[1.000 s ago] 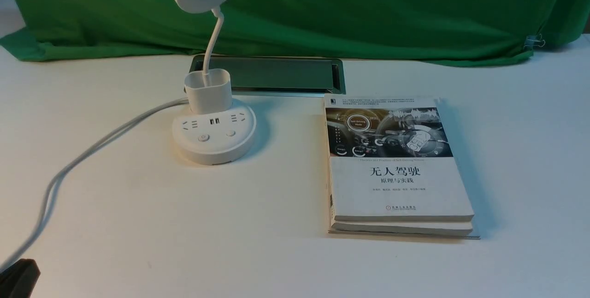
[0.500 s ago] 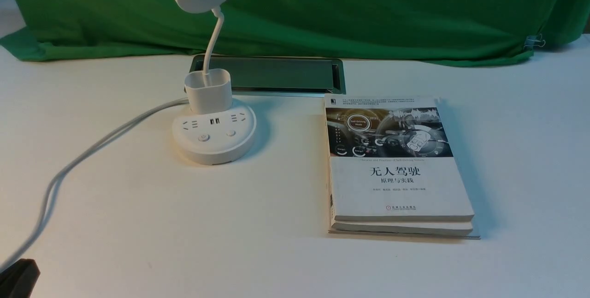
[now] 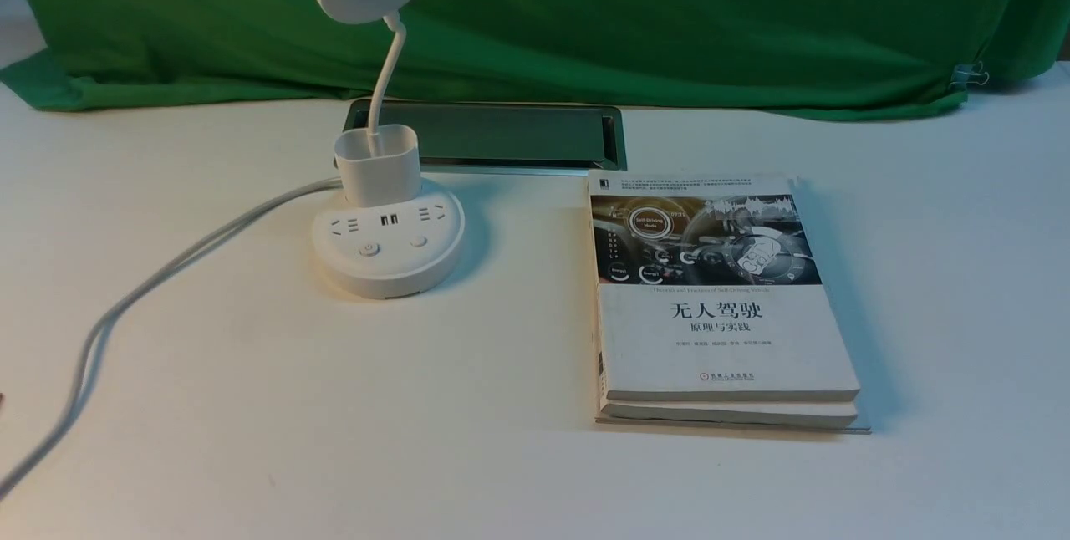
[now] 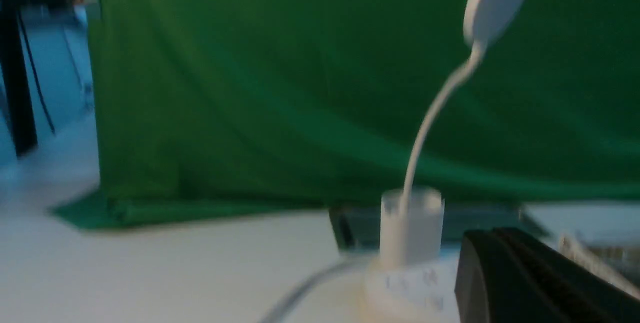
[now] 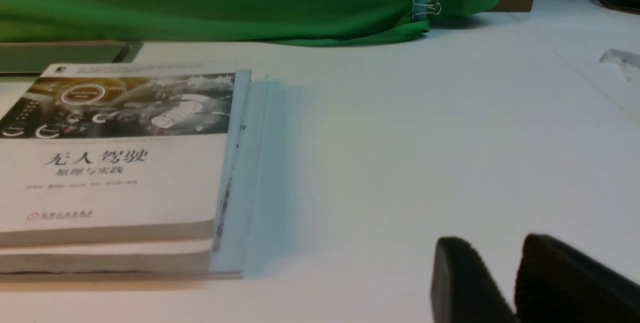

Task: Turn on the desk lamp on the white desktop with your hand.
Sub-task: 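Press the power button on the lamp base to turn the lamp on with the left gripper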

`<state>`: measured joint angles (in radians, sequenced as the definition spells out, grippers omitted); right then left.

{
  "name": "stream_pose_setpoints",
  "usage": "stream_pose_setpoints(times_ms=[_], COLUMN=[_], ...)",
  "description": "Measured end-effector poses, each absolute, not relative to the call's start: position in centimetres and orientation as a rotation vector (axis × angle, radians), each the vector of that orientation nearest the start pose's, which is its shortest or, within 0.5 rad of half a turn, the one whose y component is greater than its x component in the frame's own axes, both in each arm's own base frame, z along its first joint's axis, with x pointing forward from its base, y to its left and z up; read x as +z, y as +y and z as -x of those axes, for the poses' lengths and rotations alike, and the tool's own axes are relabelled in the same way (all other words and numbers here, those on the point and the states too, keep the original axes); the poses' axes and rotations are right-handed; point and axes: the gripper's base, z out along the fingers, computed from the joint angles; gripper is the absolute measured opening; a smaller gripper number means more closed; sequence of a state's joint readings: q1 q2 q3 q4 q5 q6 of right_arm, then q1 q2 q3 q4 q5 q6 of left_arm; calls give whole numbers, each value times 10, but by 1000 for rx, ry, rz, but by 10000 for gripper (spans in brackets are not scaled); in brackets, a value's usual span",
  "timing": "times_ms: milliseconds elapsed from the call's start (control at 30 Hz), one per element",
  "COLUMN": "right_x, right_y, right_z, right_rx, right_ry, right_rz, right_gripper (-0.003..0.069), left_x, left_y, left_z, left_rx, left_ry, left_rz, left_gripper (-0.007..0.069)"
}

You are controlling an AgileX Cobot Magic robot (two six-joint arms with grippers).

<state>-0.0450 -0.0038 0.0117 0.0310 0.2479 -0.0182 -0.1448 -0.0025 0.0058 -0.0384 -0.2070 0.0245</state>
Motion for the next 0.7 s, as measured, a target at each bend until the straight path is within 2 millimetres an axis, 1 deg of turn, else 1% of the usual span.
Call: stream_pose_setpoints(times_ms=[33,67,100,133,167,267,300,333,367,433,467,500,533,567,600,633,700], right_x=[187,187,187,187,187,187,187,187,187,187,187,187,187,187,187,187,187], right_y=[-2,-2,-2,-2,-2,-2,-2,-2,-2,-2,-2,-2,-2,-2,-2,-2,-2], right_z=[-55,-55,-55,-55,-55,-55,-55,-55,-55,-55,-55,-55,-55,-55,-55,-55,-55], right_rx=[-18,-18,-18,-18,-18,-18,-18,-18,-18,-18,-18,-18,-18,-18,-18,-18,-18], right_ry=[1739,1739,1739,1739,1739,1739,1739,1739,1739,1739,1738,1738,1739,1739,1739,1739,1739], right_rz=[-44,-44,-44,-44,-44,-44,-44,-44,-44,-44,-44,-44,-44,-44,-44,-44,-44], right_gripper=[238,238,238,238,238,238,238,238,238,238,238,238,238,238,238,238,238], left_x=[238,240,250,252,258,275,280,281,297,315,337,349,368,377,378,383,376], left_y=[-6,-6,-5,-5,-4,-1,0,0,0,-2,-5,-6,-6,-6,-6,-6,-7], left_z=[-49,-49,-44,-43,-39,-23,-18,-17,-11,-7,-7,-9,-11,-18,-20,-35,-60], left_rx=[-131,-132,-132,-132,-133,-226,-263,-270,-315,-337,-347,-345,-326,-305,-300,-260,-203], left_ry=[1180,1164,1041,1012,938,676,618,609,569,577,665,732,830,939,961,1121,1339], left_rz=[-68,-67,-55,-52,-45,9,23,25,24,3,-23,-32,-28,-18,-16,-7,-9], left_gripper=[1,1,1,1,1,1,1,1,1,1,1,1,1,1,1,1,1])
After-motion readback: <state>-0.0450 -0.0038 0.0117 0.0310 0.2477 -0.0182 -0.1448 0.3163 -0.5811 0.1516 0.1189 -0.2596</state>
